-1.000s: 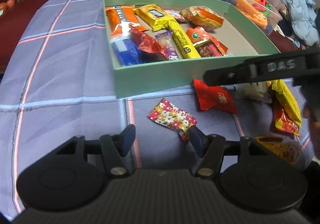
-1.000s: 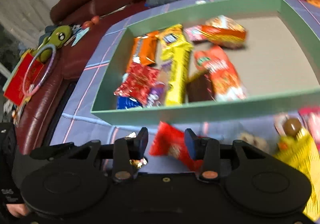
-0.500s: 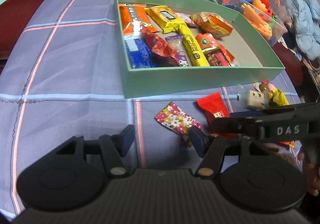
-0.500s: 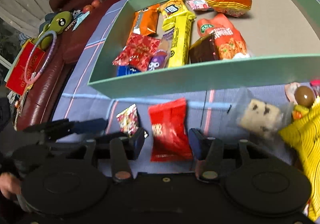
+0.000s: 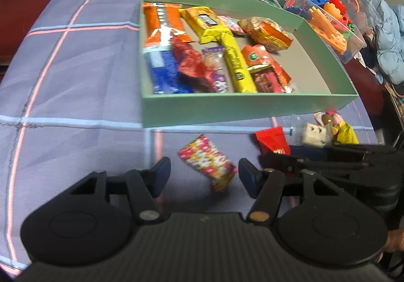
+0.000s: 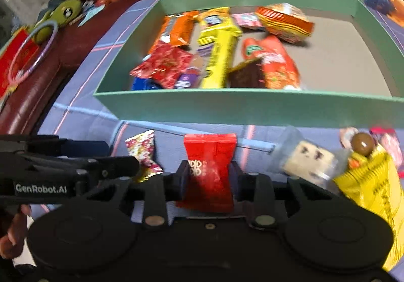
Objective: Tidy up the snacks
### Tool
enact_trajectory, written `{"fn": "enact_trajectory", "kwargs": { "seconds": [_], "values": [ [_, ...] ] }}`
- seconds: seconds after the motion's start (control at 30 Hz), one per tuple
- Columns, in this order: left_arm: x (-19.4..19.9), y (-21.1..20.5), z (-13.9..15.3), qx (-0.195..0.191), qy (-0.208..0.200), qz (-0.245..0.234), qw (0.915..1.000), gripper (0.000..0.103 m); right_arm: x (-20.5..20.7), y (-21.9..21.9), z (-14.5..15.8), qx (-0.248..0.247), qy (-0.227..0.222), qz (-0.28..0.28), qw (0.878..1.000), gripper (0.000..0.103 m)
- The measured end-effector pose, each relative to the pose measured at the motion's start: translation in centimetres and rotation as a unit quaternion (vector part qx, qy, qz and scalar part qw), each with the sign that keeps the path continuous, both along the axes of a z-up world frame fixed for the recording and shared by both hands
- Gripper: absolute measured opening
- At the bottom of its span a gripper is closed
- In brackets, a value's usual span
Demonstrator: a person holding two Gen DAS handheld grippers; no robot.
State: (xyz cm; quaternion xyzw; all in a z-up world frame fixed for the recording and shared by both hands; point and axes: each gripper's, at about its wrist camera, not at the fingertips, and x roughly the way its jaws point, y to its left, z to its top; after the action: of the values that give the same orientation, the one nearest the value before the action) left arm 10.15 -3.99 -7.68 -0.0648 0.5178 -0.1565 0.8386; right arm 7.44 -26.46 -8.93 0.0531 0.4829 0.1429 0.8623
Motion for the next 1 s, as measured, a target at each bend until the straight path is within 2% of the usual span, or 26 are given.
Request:
{"fn": "enact_trajectory", "kwargs": {
  "seconds": [0.13,0.2,0.27,0.37,0.47,0.7,0.87,0.9,0.93,1.0],
  "values": [
    [0.0,-2.5,-0.8,0.032,0.007,-0.015,0.9994,0.032,-0.9,-2.2,-0.2,0.019,0.002,-0.02,1.0,0.032],
    [-0.6,-3.6,-0.9,0.069,-0.019,-0.028,0.997,0.031,-1.2,-2.6,-0.4,0.024,0.001,-0.024,0.999,0.032],
    [-1.0,-4.0,-0.9,0.082,-0.028,-0.034,0.9956,0.03,-1.4,-2.8,-0.5,0.027,-0.001,-0.025,0.999,0.032],
    [-1.2,-3.6,-0.7,0.08,-0.027,-0.031,0.996,0.03,-1.7,-3.2,-0.4,0.033,-0.003,-0.026,0.999,0.032],
    [-1.5,-3.2,0.1,0.058,-0.029,-0.04,0.9971,0.03,-2.2,-3.9,-0.2,0.048,-0.001,-0.028,0.998,0.031],
    [-1.8,-3.1,3.4,0.034,-0.066,-0.043,0.9964,0.03,-2.6,-5.4,1.9,0.085,-0.019,-0.042,0.995,0.031],
    [-0.3,-3.7,6.2,0.017,-0.102,-0.044,0.9936,0.03,-2.3,-7.2,4.4,0.116,-0.047,-0.06,0.99,0.031],
    [0.2,-4.0,6.6,0.017,-0.109,-0.045,0.9929,0.026,-2.0,-7.7,5.0,0.119,-0.055,-0.066,0.989,0.031],
    [0.8,-4.4,6.9,0.019,-0.114,-0.048,0.9922,0.015,-1.6,-8.0,5.4,0.122,-0.06,-0.071,0.988,0.031],
    [2.2,-5.4,7.4,0.018,-0.123,-0.052,0.9909,0.015,-0.7,-8.7,6.1,0.121,-0.071,-0.086,0.986,0.031]
  ]
}}
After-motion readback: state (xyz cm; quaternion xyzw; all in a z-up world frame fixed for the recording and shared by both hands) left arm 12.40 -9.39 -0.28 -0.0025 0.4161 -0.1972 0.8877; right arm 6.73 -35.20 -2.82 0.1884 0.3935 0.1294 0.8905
